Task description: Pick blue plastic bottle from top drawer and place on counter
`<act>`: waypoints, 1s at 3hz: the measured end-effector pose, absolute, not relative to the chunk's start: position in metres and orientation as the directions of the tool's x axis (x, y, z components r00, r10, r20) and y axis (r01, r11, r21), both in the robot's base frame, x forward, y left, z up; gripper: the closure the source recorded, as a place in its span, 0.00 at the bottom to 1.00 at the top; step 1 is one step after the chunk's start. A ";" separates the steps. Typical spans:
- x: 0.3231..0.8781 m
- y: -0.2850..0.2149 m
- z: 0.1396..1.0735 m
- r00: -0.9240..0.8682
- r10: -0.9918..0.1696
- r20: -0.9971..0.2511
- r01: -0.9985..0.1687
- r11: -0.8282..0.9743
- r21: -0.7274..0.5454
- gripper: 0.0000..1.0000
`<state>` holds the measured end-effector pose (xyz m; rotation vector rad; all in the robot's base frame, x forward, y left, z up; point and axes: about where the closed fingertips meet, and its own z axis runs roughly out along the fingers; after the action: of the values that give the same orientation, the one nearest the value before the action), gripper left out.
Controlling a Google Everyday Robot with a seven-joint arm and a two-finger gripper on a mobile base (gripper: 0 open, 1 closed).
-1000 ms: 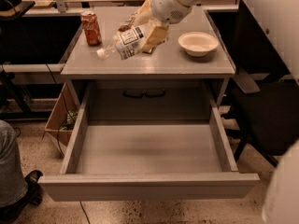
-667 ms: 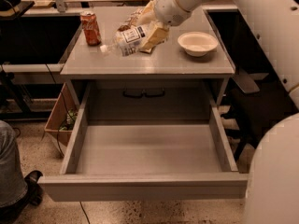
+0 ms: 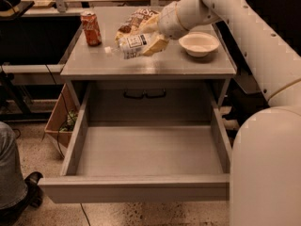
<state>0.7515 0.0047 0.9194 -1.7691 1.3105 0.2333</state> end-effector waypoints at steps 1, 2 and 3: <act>0.761 0.001 0.898 0.409 -0.648 -0.643 -0.850 -0.015 -0.526 0.73; 0.764 0.001 0.892 0.408 -0.634 -0.657 -0.853 -0.009 -0.521 0.50; 0.764 0.006 0.889 0.411 -0.622 -0.666 -0.857 -0.014 -0.516 0.19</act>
Offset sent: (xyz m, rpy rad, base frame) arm 0.0154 -0.0113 -0.0305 0.0809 0.0218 -0.0028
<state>0.7642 0.0058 0.8892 -1.7218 1.2969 0.3109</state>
